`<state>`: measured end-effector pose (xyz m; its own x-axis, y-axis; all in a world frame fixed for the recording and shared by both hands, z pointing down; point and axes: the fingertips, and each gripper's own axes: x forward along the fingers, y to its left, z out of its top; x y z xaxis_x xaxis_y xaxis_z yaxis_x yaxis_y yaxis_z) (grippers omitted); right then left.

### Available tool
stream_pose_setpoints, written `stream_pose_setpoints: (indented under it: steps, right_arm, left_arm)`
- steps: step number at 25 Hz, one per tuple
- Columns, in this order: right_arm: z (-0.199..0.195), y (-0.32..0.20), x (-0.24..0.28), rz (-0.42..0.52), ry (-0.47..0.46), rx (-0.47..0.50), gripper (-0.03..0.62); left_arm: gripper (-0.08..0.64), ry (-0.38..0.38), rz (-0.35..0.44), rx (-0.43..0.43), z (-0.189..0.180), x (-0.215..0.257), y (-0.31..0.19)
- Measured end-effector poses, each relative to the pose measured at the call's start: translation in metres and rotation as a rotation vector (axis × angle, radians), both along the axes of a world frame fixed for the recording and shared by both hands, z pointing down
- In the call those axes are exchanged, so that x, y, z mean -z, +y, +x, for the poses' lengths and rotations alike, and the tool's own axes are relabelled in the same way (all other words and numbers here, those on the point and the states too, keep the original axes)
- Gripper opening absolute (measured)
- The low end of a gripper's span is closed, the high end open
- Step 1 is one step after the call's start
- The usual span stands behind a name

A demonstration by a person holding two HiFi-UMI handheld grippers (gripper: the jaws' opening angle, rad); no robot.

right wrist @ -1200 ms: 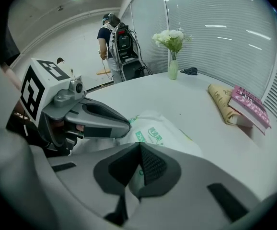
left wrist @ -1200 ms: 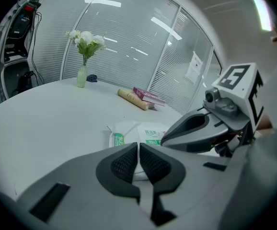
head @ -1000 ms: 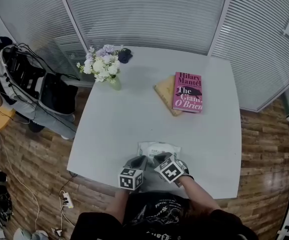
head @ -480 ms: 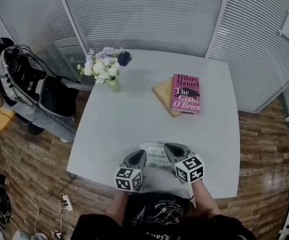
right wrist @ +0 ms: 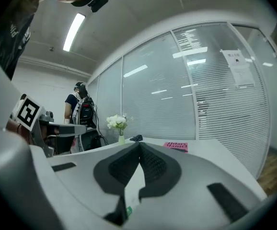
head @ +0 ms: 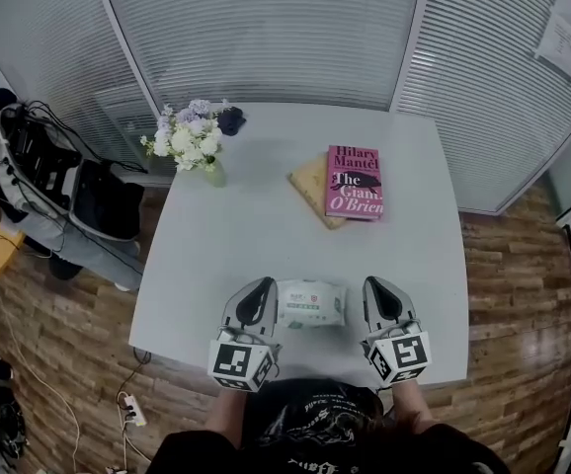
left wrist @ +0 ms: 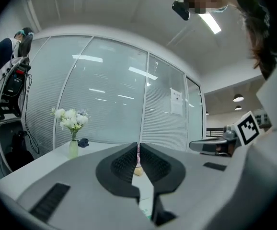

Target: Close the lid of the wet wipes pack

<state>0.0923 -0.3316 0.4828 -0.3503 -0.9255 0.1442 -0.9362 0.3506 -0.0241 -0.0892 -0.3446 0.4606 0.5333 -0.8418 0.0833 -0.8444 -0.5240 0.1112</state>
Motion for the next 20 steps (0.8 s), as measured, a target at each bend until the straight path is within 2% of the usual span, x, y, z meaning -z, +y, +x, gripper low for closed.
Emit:
stream_pose_setpoints:
  steps: [4,11,20]
  right_arm:
    - [0.015,0.014,-0.001,0.018,0.073,-0.063,-0.002]
    - [0.017,0.021,0.004,0.029,0.063,-0.064,-0.002]
    - [0.021,0.028,0.011,0.061,0.105,-0.112,-0.002]
  left_arm:
    - [0.015,-0.029,0.049,0.030,-0.006,0.011,0.011]
    - [0.015,-0.020,0.057,0.037,-0.006,0.014,0.023]
    - [0.015,-0.041,0.087,0.033,-0.004,0.020,0.032]
